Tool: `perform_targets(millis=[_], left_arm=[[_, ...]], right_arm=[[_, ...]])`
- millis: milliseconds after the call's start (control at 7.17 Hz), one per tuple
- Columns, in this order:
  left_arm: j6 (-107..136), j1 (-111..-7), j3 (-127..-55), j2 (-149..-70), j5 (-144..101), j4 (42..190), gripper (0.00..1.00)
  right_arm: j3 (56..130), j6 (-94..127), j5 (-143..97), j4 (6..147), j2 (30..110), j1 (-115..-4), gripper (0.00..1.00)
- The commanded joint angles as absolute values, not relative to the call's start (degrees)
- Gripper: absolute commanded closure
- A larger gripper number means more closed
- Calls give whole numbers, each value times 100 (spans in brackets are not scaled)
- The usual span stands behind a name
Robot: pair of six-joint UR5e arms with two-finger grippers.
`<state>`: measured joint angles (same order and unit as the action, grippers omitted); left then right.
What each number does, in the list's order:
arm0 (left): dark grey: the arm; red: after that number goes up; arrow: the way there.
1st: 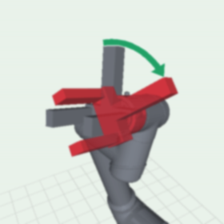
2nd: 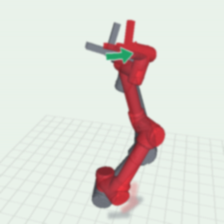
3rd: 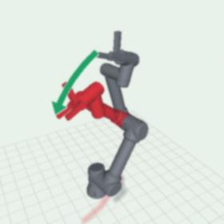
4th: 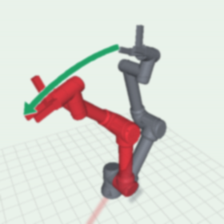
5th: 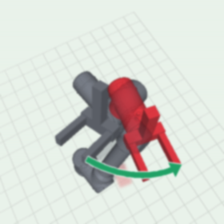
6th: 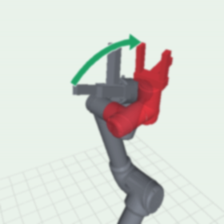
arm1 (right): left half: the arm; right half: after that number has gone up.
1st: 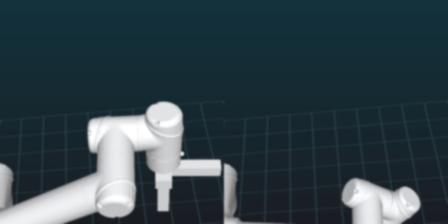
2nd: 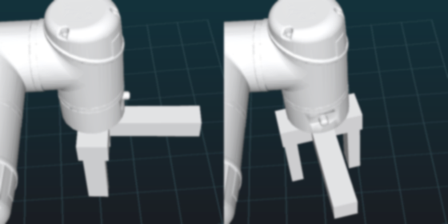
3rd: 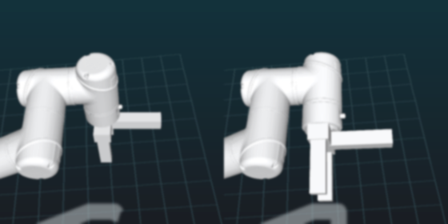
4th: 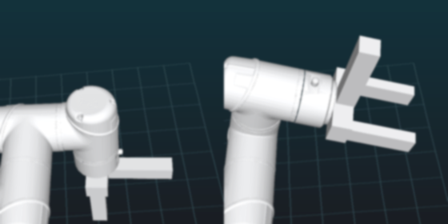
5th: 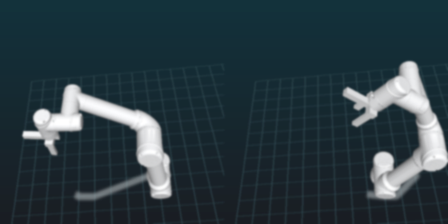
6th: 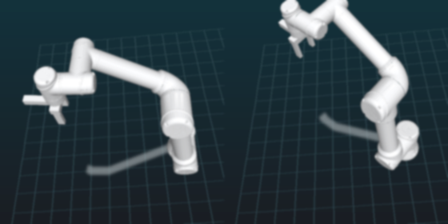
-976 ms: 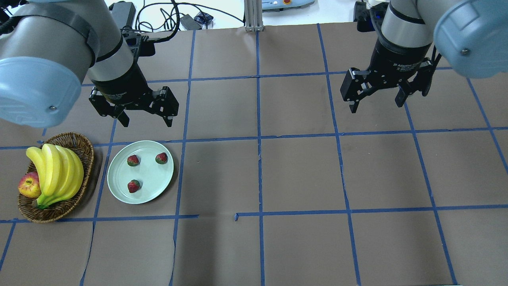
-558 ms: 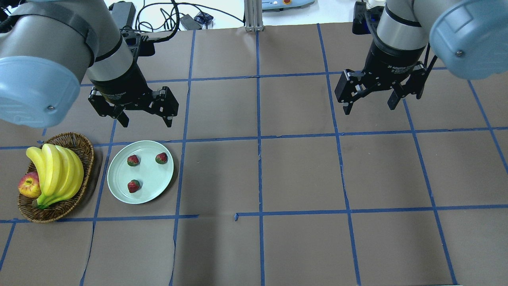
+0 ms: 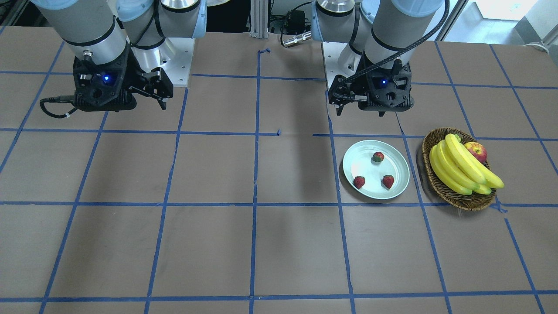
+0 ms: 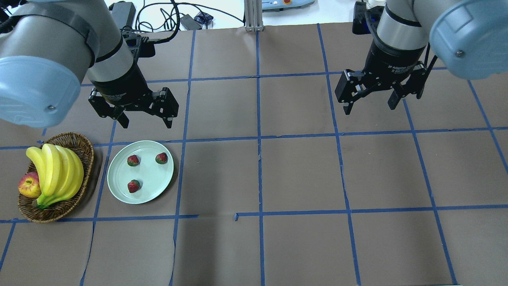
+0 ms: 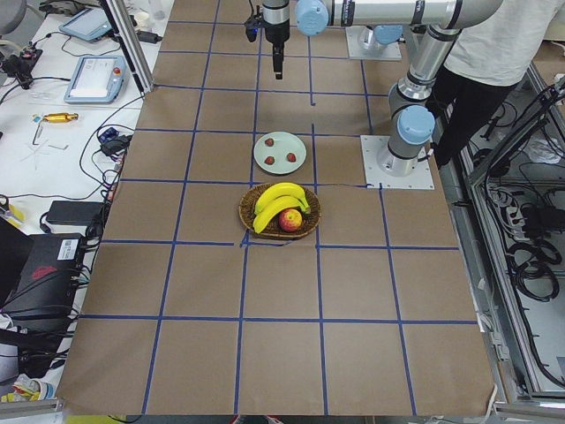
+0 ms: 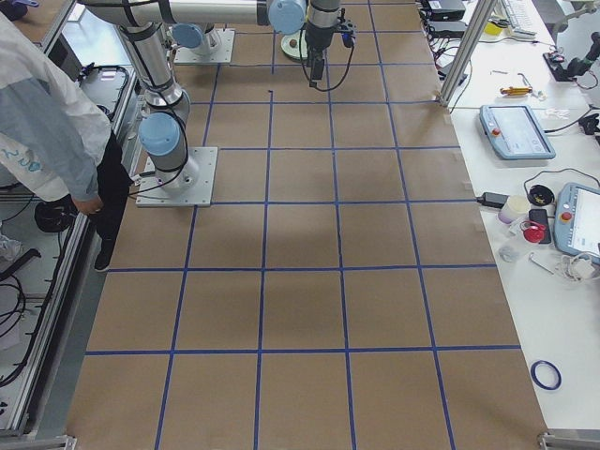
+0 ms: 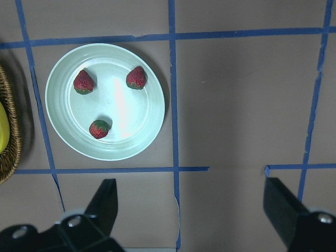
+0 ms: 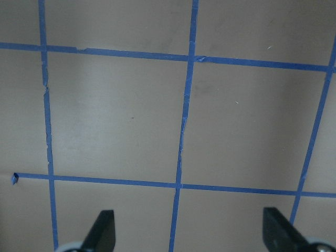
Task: Collect all strawberries into plate
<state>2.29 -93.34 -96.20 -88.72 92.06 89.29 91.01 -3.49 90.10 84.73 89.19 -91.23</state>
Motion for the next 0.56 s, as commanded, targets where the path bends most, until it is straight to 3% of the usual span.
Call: perform_targets(millis=[0,418], left_arm=[[229,-9334,-9633,-8877,9228,8930,0],[229,-9334,-9642,-8886,9202,8930,0]], right_arm=[[9105,-351,8974,8473,8912,-9123,0],[9114,-352,9035,8473,8912,-9123,0]])
